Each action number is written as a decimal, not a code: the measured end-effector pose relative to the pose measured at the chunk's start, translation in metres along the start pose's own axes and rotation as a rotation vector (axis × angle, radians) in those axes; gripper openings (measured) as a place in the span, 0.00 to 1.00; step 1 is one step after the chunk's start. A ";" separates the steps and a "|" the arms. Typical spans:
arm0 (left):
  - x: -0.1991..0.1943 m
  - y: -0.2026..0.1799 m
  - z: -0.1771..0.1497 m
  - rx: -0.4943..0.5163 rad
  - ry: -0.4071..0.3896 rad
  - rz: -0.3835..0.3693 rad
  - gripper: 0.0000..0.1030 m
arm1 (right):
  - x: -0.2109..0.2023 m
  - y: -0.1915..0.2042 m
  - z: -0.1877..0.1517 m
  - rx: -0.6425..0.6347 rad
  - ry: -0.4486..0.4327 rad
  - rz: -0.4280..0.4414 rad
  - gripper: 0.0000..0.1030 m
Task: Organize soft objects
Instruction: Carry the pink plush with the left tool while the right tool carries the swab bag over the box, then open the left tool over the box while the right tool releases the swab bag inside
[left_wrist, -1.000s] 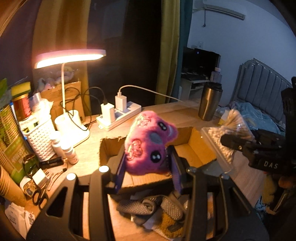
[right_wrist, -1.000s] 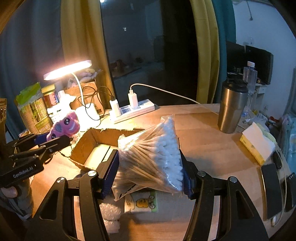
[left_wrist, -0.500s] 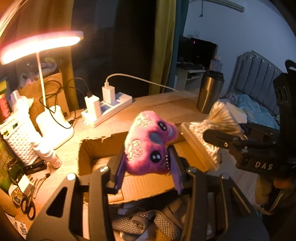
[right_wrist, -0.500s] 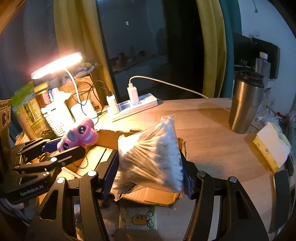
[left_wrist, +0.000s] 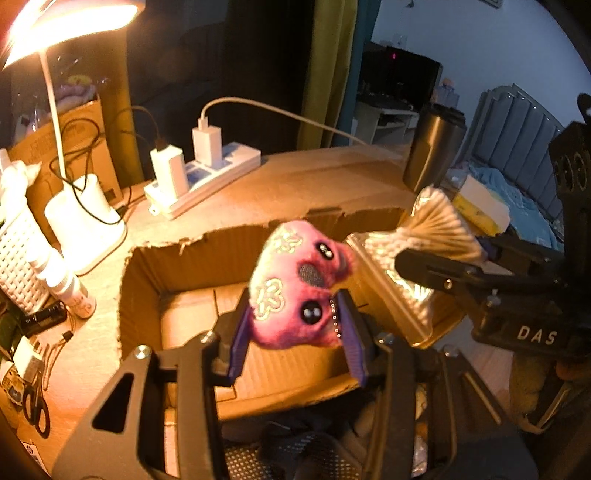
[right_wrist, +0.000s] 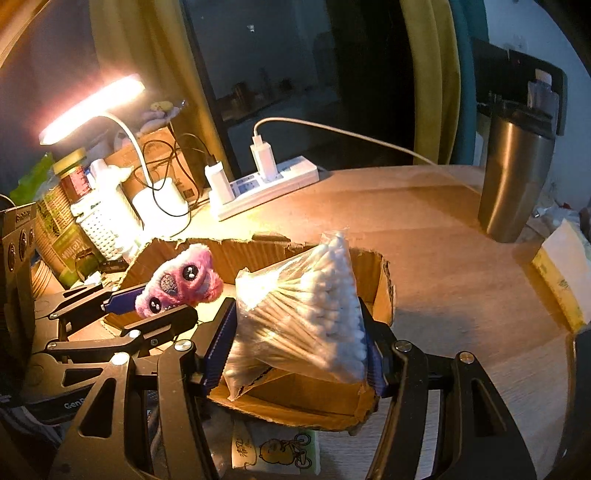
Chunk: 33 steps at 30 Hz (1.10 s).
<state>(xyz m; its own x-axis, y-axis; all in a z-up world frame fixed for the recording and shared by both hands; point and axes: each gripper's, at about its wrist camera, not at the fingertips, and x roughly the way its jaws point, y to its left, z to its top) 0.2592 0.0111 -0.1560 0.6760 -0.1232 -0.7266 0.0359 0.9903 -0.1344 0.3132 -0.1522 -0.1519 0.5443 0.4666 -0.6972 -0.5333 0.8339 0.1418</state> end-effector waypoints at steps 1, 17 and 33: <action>0.002 0.001 0.000 -0.002 0.008 0.003 0.49 | 0.002 0.000 0.000 0.002 0.005 -0.001 0.62; -0.010 0.004 -0.004 0.001 -0.008 0.016 0.51 | -0.008 0.007 -0.002 -0.014 -0.010 -0.028 0.80; -0.049 0.001 -0.020 -0.001 -0.075 0.022 0.51 | -0.042 0.026 -0.014 -0.037 -0.049 -0.054 0.80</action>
<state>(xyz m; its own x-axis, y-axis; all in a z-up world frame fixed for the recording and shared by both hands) 0.2117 0.0169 -0.1342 0.7302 -0.0963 -0.6764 0.0198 0.9926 -0.1200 0.2670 -0.1542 -0.1285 0.6035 0.4362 -0.6675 -0.5259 0.8470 0.0781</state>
